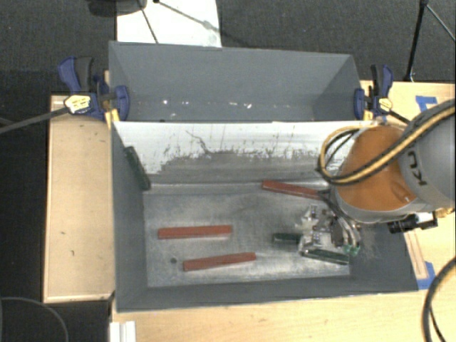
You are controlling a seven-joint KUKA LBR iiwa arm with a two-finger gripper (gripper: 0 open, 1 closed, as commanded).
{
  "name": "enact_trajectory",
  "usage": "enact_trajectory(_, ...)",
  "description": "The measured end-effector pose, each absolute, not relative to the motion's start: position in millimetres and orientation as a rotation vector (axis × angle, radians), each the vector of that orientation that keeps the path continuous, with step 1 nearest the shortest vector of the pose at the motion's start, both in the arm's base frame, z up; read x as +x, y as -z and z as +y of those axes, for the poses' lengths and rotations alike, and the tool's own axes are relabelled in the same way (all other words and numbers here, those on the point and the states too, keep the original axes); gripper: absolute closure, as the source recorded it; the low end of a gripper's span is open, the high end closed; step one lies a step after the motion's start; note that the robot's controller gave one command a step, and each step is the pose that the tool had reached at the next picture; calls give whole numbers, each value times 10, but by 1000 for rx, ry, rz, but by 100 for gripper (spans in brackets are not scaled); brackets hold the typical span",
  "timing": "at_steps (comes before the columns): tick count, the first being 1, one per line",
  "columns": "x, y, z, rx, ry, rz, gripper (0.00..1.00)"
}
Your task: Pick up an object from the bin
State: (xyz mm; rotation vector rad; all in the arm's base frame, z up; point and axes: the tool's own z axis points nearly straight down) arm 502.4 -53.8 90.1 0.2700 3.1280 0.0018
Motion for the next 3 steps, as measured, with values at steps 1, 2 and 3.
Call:
enact_trajectory(1,5038,-999,-541,269,-1,3127,100)
enact_trajectory(2,5034,-1093,-541,267,-1,3128,100)
enact_trajectory(3,5037,-1187,-541,264,-1,3127,100)
